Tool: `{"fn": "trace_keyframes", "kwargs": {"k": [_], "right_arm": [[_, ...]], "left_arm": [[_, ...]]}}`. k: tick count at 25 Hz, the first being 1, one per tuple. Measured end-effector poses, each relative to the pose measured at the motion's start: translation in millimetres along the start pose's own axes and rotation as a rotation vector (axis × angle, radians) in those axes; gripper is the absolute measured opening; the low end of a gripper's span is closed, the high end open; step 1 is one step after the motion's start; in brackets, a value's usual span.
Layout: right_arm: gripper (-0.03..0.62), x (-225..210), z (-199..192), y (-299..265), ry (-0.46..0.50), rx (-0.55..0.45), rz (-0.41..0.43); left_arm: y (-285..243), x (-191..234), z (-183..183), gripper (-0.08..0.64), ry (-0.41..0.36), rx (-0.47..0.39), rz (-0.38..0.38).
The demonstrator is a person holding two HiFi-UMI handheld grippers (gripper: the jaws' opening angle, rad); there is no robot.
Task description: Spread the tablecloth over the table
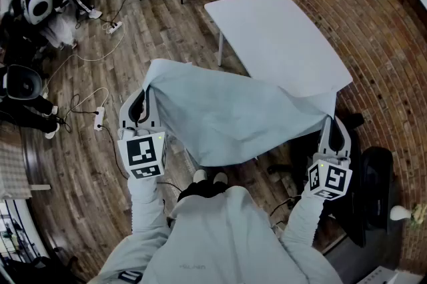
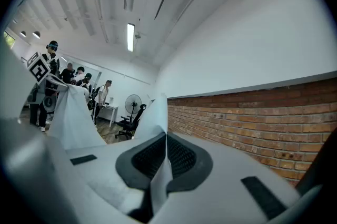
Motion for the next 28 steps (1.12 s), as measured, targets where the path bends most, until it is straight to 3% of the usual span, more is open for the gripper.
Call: {"fn": "trace_keyframes", "kwargs": {"k": [16,28], "right_arm": [[0.023,-10.7,-0.1,-46.8,-0.003,-0.056,0.008],[0.023,12.5,25.7,-157.8,-0.002,-0.003,-0.101]], "left_arm": [[-25.2,0.8,6.7,0.025,0.010,-0.039,0.058],[-163.0,59.7,27.3,0.025,0.017,-0.040,-0.014]]}}
Point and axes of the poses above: the fingertips, and each gripper's own axes: y backward along the fingers, x to its left, z out of its top, the point moved 8 cm from there along y, backward along the fingers, and after that the axes turned 15 degrees about y, right-handed, at the moved point
